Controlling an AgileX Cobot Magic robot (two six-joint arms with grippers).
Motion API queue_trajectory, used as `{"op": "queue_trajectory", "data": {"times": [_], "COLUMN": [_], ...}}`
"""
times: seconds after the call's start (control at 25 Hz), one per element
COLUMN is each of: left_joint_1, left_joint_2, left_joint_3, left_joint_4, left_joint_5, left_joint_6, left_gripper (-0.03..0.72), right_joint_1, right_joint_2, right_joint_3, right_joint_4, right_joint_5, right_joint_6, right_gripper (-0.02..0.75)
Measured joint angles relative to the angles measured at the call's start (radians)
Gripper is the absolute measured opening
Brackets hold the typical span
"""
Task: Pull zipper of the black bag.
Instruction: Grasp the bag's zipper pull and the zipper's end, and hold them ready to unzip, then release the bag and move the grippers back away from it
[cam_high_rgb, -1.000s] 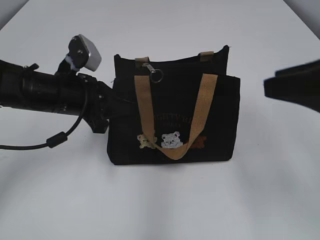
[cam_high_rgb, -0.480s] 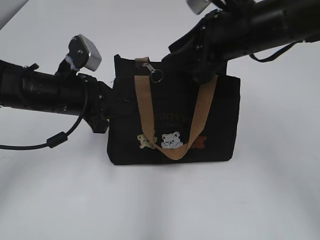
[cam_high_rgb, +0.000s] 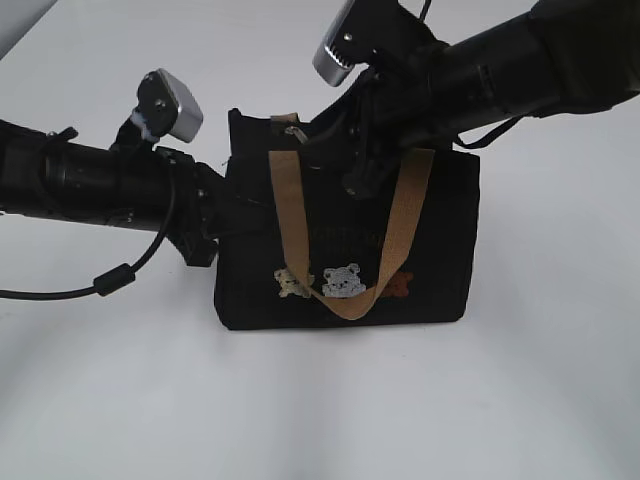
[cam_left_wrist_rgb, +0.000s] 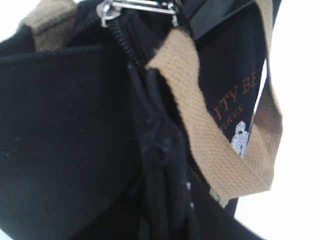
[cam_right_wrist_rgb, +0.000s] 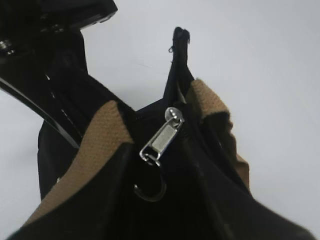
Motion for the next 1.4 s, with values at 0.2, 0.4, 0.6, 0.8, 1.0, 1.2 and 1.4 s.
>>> {"op": "queue_trajectory", "data": {"times": [0.2,0.4,0.6,0.8,1.0,1.2,1.4], "left_joint_1": [0.000,0.000,0.000,0.000,-0.001,-0.004,-0.004], "left_joint_2": [0.000,0.000,0.000,0.000,0.000,-0.031,-0.117], "left_joint_3": [0.000,0.000,0.000,0.000,0.000,0.000,0.000], "left_joint_4": [0.000,-0.002,-0.004,-0.004,-0.004,0.112,0.575], "left_joint_5": [-0.001,-0.003,0.003,-0.002,-0.009,-0.098,-0.141], "left_joint_6": [0.000,0.000,0.000,0.000,-0.016,-0.405,-1.075], "left_gripper": [0.065,0.065,0.065,0.065,0.082,0.419,0.422], "right_joint_1": [0.000,-0.016,-0.140,-0.319,-0.289,-0.257,-0.257], "right_joint_2": [0.005,-0.029,-0.096,-0.151,-0.170,-0.224,-0.327], "right_joint_3": [0.000,0.000,0.001,0.000,0.000,0.000,0.000], "right_joint_4": [0.000,-0.011,-0.150,-0.408,-0.424,-0.419,-0.565], "right_joint_5": [0.000,0.001,0.082,0.255,0.270,0.386,0.534], "right_joint_6": [0.013,0.146,0.392,0.690,0.773,0.884,1.221], "right_gripper": [0.071,0.001,-0.001,-0.001,0.110,0.454,0.496]}}
